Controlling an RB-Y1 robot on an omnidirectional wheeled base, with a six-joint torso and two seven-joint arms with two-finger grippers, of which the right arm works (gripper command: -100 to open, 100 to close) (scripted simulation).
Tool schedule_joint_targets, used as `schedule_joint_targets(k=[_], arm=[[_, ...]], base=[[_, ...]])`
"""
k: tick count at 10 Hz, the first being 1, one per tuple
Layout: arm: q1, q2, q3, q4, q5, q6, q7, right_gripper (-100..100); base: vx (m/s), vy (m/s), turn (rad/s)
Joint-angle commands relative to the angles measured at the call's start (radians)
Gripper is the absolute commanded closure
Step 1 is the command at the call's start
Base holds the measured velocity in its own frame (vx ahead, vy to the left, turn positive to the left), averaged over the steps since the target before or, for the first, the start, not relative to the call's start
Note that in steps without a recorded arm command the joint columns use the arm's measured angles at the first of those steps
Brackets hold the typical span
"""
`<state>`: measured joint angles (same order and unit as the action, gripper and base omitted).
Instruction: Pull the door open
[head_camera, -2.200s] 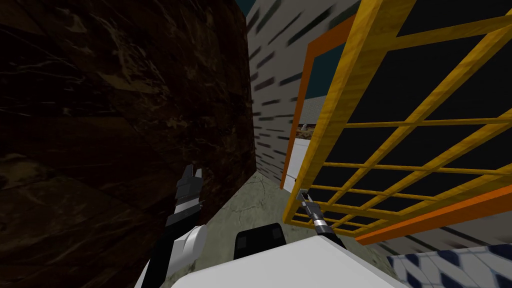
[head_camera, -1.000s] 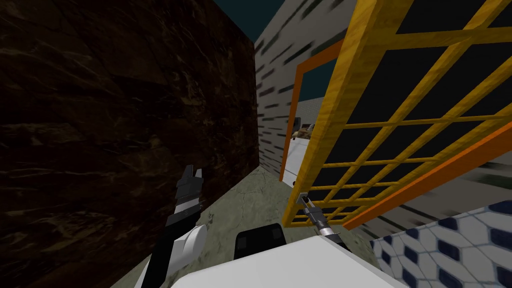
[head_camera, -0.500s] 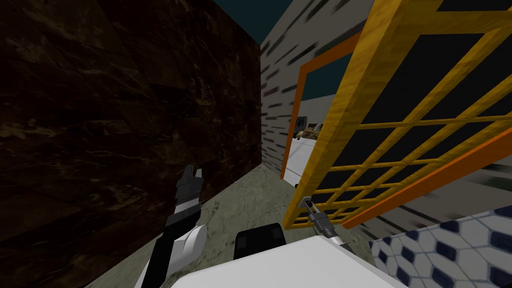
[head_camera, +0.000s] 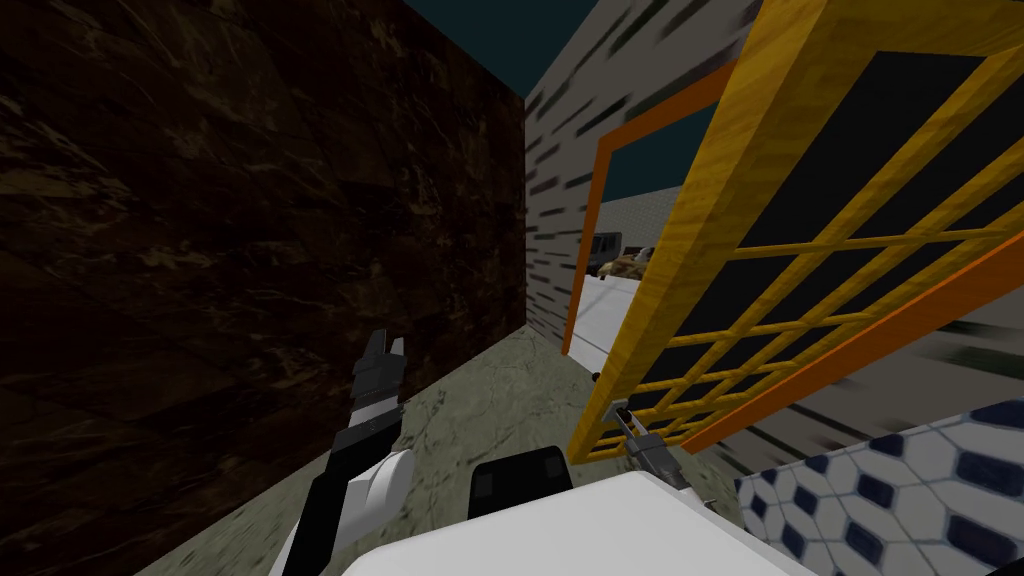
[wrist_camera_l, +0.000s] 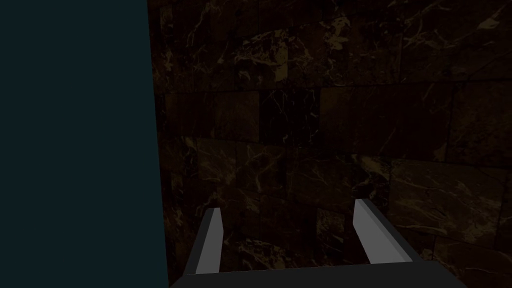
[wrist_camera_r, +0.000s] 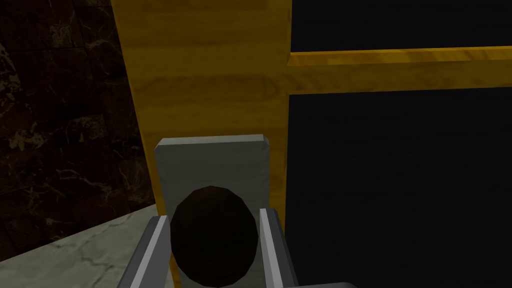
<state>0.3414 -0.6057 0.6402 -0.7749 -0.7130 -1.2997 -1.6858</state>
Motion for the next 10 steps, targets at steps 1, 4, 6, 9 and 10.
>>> schedule_joint_targets(k=[1, 4, 6, 9, 10], arm=[[0.0, 0.0, 0.0, 0.0, 0.0, 0.0, 0.0, 100], [-0.001, 0.01, 0.022, 0.056, 0.018, -0.046, -0.019, 100], [-0.002, 0.016, 0.034, 0.089, 0.029, -0.075, -0.03, 100], [-0.004, 0.025, 0.052, 0.137, 0.045, -0.117, -0.046, 100], [-0.004, 0.025, 0.052, 0.137, 0.045, -0.117, -0.046, 100]], base=[[-0.047, -0.011, 0.017], [0.05, 0.037, -0.015], [0.058, 0.042, -0.005], [0.034, 0.028, 0.001], [0.031, 0.038, -0.007]])
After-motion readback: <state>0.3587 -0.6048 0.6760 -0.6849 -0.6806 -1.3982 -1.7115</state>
